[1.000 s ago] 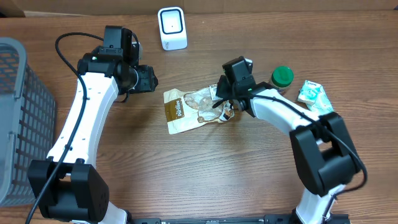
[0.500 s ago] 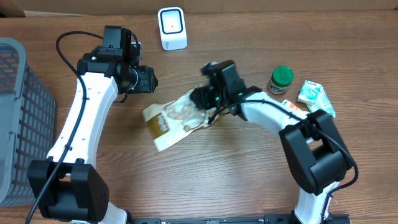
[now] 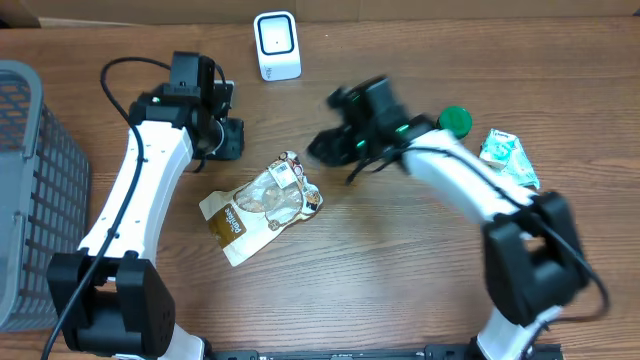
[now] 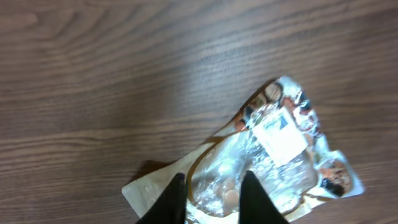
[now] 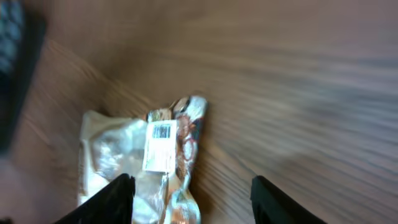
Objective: Scan the item barcode
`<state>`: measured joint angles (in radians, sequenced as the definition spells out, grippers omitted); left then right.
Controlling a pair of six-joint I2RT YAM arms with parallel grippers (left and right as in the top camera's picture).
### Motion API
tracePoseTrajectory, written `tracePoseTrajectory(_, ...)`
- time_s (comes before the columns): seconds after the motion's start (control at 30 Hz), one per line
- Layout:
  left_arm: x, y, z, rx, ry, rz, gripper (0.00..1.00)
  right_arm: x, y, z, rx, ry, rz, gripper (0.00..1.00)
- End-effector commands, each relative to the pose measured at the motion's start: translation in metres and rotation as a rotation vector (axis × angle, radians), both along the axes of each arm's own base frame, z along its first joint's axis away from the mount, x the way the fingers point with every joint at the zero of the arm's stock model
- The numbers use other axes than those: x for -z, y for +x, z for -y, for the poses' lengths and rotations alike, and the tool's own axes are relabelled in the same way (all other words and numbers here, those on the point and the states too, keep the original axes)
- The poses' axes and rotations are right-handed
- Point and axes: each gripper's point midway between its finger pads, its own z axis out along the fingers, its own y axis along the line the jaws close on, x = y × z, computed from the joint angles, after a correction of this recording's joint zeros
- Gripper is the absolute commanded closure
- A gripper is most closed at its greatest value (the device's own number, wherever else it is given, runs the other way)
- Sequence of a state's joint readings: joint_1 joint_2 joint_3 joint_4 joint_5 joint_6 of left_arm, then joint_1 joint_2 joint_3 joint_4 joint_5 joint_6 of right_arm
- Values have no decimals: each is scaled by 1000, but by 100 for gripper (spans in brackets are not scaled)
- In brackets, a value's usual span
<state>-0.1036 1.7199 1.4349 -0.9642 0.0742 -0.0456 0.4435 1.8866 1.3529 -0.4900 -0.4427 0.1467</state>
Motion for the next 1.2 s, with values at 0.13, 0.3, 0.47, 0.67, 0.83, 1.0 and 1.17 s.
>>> tracePoseTrajectory(0.13,43,-45,50,397,-167,-93,91,-43,8,64,184,-52,-24,42)
tracePoseTrajectory(0.3,59,-69,79,555,-151,-121,91,-31,12,100,274,-126,-66,42)
tracePoseTrajectory(0.47,67,-75,99,650,-79,-118,94,-26,13,129,336,-140,-113,43)
tracePoseTrajectory(0.67,81,-78,102,689,-52,-152,94,-23,9,142,359,-154,-147,43)
tracePoseTrajectory(0.83,106,-84,101,718,-48,-222,95,-22,9,142,360,-155,-149,43)
tracePoseTrajectory(1.0,118,-79,103,718,-51,-227,95,-22,9,142,360,-155,-149,43)
tracePoseTrajectory(1.17,116,-59,109,605,-71,-163,94,-22,7,142,360,-156,-157,43)
